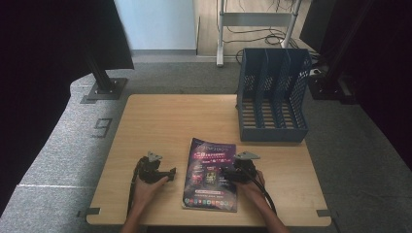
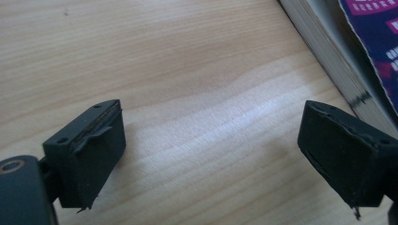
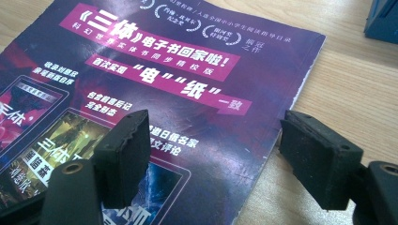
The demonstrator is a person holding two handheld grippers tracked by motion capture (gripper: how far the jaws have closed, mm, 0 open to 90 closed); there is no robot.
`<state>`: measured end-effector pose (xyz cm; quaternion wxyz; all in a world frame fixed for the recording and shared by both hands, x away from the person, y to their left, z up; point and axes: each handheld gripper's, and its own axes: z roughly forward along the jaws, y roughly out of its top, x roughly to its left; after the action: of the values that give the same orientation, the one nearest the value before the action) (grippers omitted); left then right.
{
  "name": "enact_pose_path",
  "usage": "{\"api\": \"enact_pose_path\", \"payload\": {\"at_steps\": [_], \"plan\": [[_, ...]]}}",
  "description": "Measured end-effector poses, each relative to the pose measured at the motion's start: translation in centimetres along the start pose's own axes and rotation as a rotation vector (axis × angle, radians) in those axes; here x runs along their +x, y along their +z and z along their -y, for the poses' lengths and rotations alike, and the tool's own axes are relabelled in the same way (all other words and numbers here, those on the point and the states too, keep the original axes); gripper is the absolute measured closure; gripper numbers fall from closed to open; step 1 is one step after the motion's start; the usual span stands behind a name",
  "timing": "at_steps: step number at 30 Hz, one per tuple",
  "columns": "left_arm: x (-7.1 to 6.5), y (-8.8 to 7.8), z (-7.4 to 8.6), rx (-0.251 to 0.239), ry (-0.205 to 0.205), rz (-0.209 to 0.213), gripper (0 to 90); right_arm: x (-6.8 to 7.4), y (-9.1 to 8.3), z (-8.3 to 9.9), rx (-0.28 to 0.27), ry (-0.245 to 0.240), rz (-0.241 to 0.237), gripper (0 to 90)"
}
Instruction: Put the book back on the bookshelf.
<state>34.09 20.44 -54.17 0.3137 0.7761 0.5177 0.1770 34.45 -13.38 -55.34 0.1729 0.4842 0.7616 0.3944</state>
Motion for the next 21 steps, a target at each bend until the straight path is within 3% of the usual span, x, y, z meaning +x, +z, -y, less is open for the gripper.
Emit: {"api": "enact_pose_path", "payload": {"at_steps": [3, 9, 11, 12, 14, 19, 21], "plan": [[-0.3, 0.2, -0.4, -0.005, 0.013, 0.003, 9.6, 0.1, -0.1, 0.1, 0.000, 0.005, 0.001, 25.7], [-2.0, 0.0, -1.9, -0.009, 0.056, 0.063, 9.8, 0.0, -0.1, 0.1, -0.001, 0.005, -0.001, 25.9], [-2.0, -0.2, -2.2, -0.012, 0.057, 0.063, 9.1, 0.0, -0.1, 0.1, -0.001, 0.006, -0.001, 25.9], [-1.8, -1.0, -2.8, -0.042, 0.035, 0.070, 9.9, 0.0, -0.1, 0.1, 0.000, 0.006, -0.001, 25.9], [-1.8, -1.3, -3.2, -0.056, 0.026, 0.082, 10.2, 0.0, -0.1, 0.1, -0.001, 0.006, 0.000, 25.9], [-2.4, -1.1, -4.2, -0.061, 0.022, 0.116, 10.9, 0.1, -0.1, 0.1, -0.001, 0.011, 0.002, 26.2], [-3.2, -1.0, -4.6, -0.075, 0.030, 0.128, 11.7, 0.1, -0.1, 0.1, -0.002, 0.013, 0.004, 26.3]]}}
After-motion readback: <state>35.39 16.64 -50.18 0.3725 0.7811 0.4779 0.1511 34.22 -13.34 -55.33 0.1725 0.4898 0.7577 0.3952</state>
